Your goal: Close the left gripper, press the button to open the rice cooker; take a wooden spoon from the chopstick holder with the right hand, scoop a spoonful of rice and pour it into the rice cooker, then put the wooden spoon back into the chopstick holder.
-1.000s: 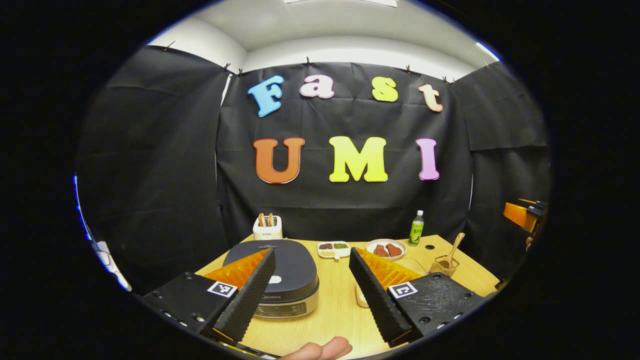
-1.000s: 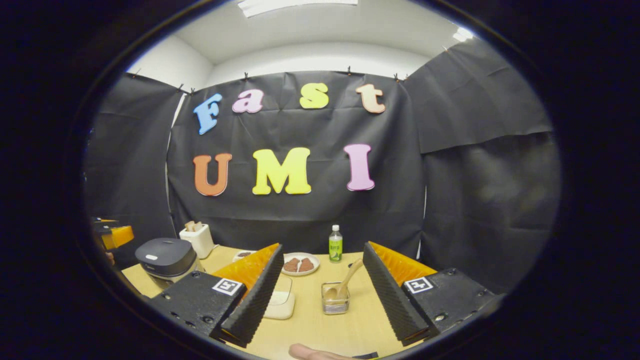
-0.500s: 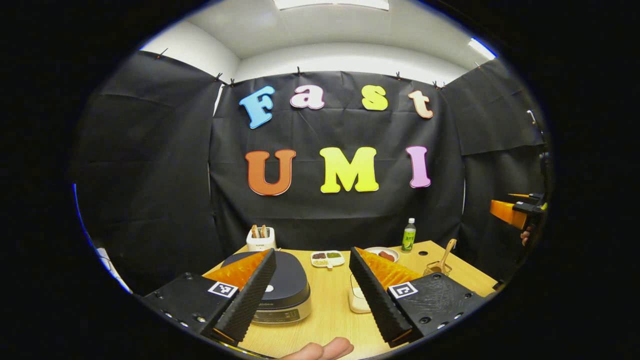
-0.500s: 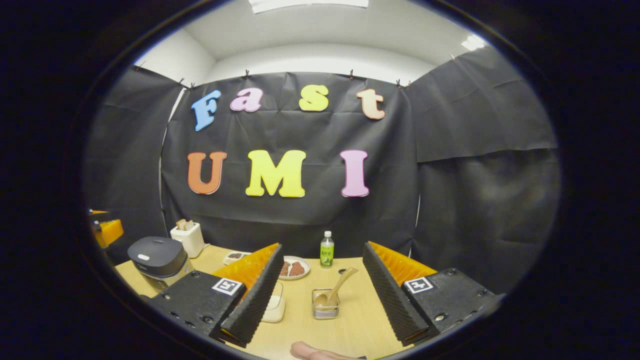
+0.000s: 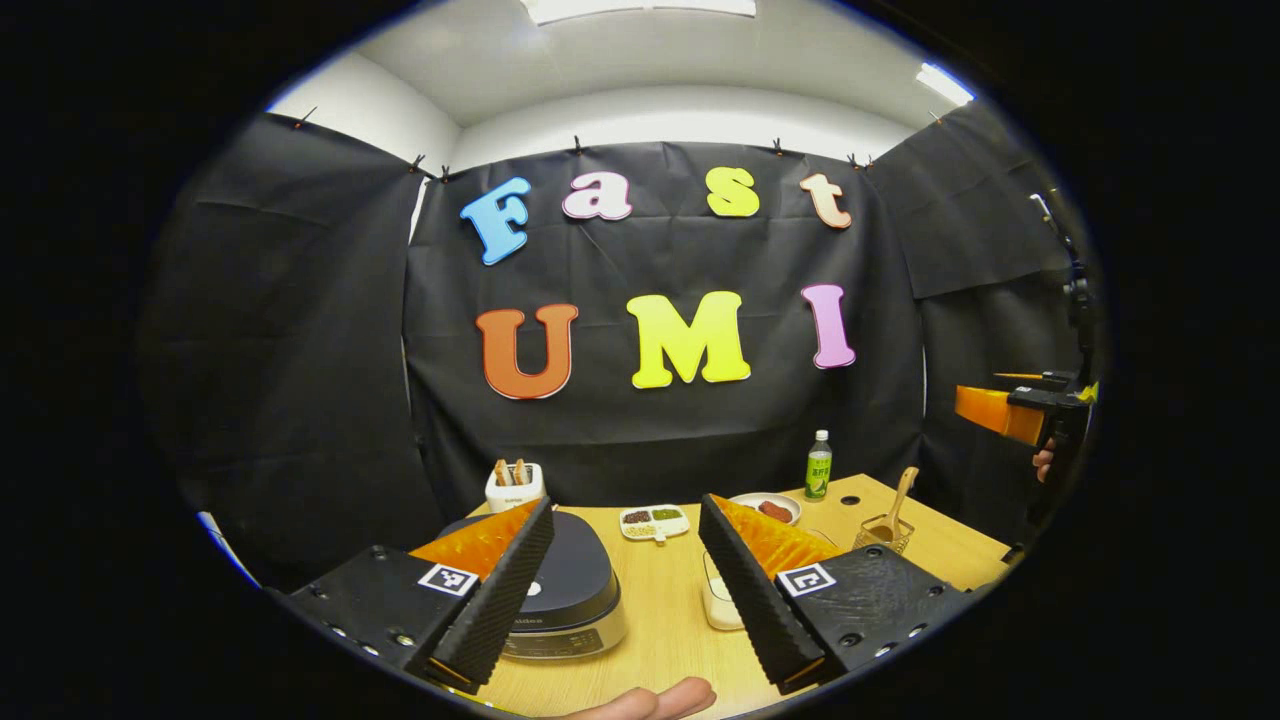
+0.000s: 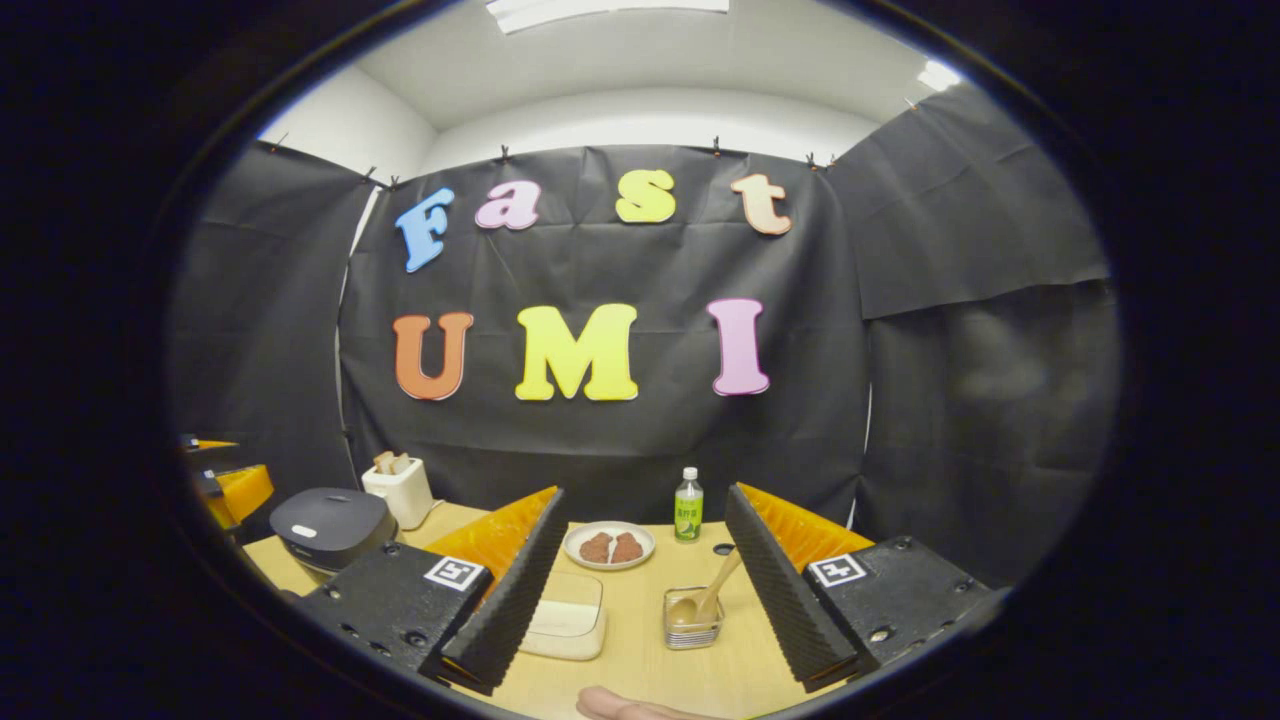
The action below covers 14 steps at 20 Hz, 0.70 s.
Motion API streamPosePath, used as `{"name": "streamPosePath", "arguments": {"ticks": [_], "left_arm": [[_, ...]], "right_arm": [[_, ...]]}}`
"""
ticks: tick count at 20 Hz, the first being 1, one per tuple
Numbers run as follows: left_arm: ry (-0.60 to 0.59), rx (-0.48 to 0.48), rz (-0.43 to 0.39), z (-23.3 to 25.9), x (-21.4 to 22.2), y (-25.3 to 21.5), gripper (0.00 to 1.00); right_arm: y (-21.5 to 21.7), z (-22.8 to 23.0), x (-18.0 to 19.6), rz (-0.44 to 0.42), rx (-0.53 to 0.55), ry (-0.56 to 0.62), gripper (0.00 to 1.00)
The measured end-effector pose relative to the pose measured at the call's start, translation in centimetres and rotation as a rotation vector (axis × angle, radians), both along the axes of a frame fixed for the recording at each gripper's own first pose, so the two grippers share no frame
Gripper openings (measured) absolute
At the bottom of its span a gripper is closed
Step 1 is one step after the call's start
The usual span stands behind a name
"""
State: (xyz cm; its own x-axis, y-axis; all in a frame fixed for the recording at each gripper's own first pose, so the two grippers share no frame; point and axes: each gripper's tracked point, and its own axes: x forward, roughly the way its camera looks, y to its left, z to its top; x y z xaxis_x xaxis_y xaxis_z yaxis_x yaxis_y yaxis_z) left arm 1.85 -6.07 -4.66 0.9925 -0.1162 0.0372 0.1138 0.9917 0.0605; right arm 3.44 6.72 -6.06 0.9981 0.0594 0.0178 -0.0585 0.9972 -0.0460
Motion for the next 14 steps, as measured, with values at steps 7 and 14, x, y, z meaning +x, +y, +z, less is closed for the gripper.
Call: {"name": "streamPosePath", "arguments": {"ticks": [7,14], "left_arm": [[-0.014,-0.027,0.032,-0.2,0.0,0.6,0.96],[-0.017,-0.037,0.110,0.0,0.4,1.1,0.96]], "right_arm": [[1.2,0.4,-0.2,0.056,-0.012,-0.028,1.00],[0.3,-0.6,0.0,0.076,-0.021,-0.012,1.00]]}}
